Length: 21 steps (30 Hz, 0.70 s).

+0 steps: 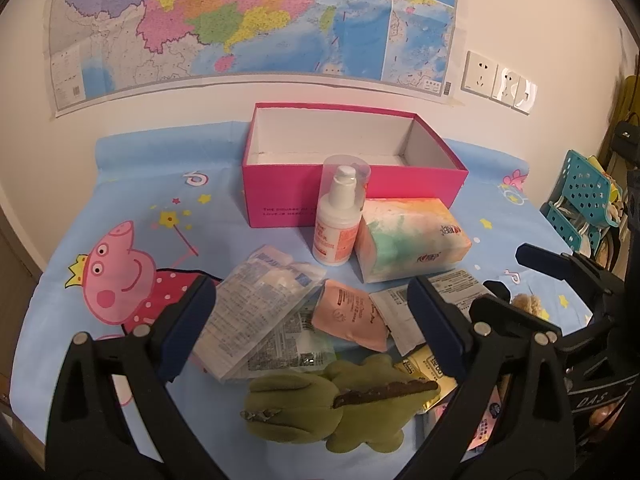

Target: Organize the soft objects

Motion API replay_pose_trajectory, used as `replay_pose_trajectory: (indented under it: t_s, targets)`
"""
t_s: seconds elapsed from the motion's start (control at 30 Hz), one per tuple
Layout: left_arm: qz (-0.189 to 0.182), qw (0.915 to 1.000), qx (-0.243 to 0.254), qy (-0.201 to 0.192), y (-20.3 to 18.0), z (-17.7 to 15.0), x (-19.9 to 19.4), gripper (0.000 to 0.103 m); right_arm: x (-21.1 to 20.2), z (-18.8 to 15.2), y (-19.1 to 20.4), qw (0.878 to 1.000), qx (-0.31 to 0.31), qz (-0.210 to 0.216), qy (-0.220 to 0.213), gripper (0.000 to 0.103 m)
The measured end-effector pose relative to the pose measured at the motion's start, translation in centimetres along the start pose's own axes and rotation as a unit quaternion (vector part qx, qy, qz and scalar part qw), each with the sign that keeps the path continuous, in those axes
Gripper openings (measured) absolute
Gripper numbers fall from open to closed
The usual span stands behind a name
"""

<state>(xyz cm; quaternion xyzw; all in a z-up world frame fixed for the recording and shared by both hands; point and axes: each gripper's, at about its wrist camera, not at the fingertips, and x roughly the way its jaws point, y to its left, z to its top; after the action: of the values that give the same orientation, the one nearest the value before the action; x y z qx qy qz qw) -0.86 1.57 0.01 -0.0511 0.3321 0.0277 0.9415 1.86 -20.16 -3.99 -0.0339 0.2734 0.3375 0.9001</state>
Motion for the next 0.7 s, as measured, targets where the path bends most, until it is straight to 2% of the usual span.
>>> replay_pose_trajectory:
  t_s: [0.7]
  targets:
    - [-0.003, 0.9999, -0.006, 0.008, 0.34, -0.36, 0.74, 0.097, 0.89, 0.19, -0.01, 1.0, 0.012, 0.011, 0.013, 0.103]
